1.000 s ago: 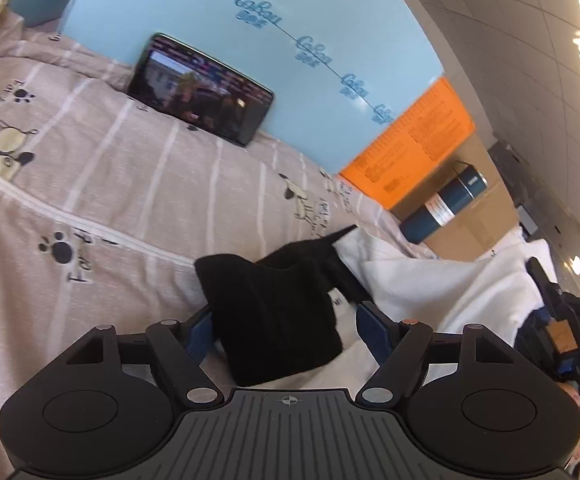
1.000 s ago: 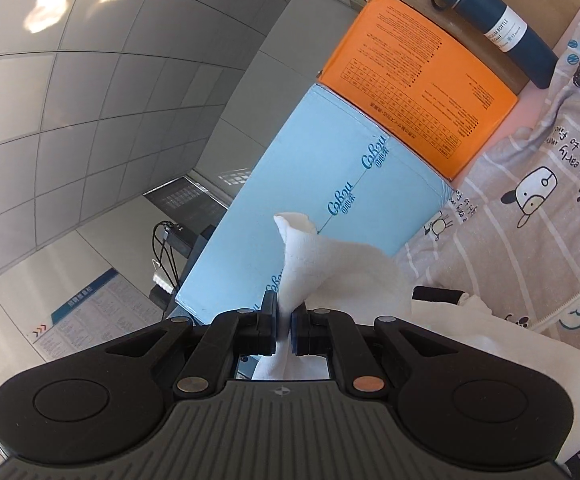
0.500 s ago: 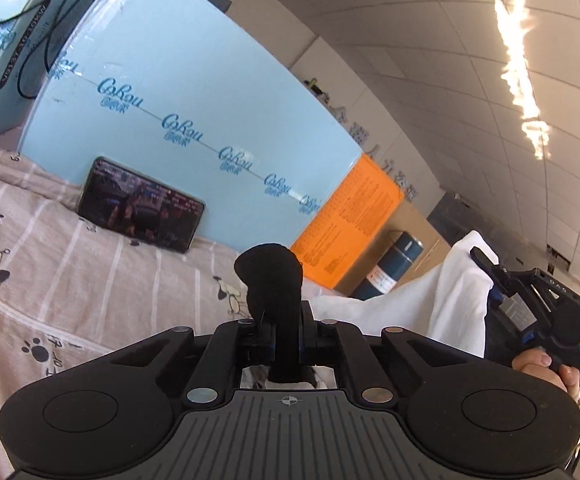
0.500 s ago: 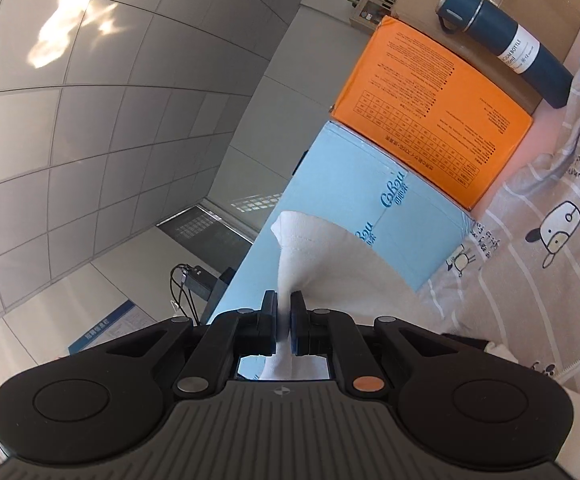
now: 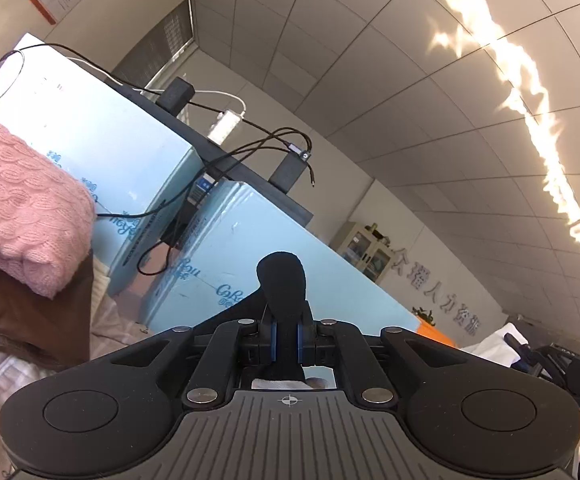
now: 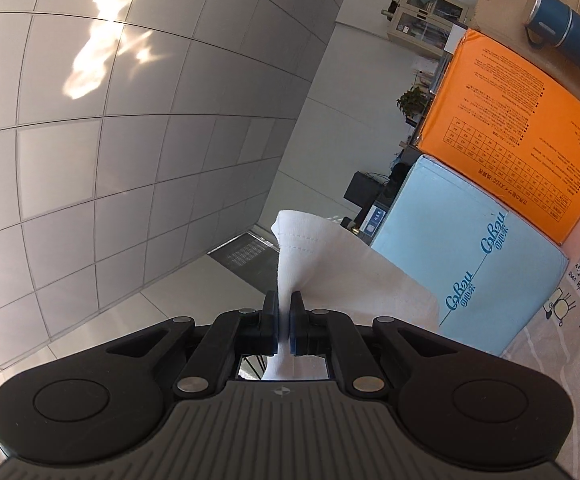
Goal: Fold clothes
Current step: 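Lift the T-shirt with both tools and carry it toward the open bed area, then lower the T-shirt onto the sheet and spread it flat with both tools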
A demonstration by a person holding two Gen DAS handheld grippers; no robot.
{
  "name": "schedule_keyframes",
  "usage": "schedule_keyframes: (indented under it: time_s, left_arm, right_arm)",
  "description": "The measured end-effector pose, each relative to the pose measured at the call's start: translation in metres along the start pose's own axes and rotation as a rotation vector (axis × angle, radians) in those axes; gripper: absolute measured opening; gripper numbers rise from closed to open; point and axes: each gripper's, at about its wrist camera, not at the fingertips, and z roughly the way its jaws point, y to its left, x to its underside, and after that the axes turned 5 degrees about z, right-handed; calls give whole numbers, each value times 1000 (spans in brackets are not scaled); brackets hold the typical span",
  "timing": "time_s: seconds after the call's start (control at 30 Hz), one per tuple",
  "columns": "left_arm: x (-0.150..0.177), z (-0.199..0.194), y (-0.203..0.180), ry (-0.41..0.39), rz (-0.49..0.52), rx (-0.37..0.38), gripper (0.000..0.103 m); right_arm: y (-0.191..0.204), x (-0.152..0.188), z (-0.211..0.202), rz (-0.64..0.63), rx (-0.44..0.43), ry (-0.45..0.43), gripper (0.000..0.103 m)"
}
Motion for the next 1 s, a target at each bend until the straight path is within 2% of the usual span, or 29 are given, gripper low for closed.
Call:
schedule_keyframes:
  time_s: [0.17, 0.43, 0.57, 0.73, 0.8, 0.83, 0.87, 0.9, 0.93, 0.97, 1.0]
  left_arm:
    - [25, -30, 20, 98, -29, -78, 7]
    - [41, -59, 34, 219, -111, -120, 7]
    - [43, -72, 35, 247, -100, -160, 7]
    - [61, -73, 46, 322, -77, -270, 7]
    - [67, -73, 50, 347, -73, -292, 8]
    - [69, -73, 51, 357, -60, -304, 10]
    - [68, -74, 47, 358, -15, -319, 15]
    - [66, -75, 40, 349, 44, -338, 17]
    - [63, -76, 33, 338, 107, -365, 28]
    - [60, -78, 25, 316, 177, -396, 46]
    - [58, -81, 15, 266, 255, -429, 53]
  right_arm:
    - [-12, 19, -44, -35, 72, 8, 5]
    - [-31, 49, -116, -92, 187, 22, 5]
    - [-46, 61, -139, -83, 277, 32, 5]
    - [-65, 77, -165, -63, 398, 46, 5]
    - [-73, 83, -176, -55, 446, 51, 5]
    - [-77, 86, -181, -51, 471, 54, 5]
    - [-81, 89, -186, -47, 495, 57, 5]
    - [-85, 92, -192, -43, 519, 59, 5]
    - [-89, 95, -197, -39, 543, 62, 5]
    - [-92, 98, -202, -35, 567, 65, 5]
    - [-96, 100, -206, -31, 585, 67, 5]
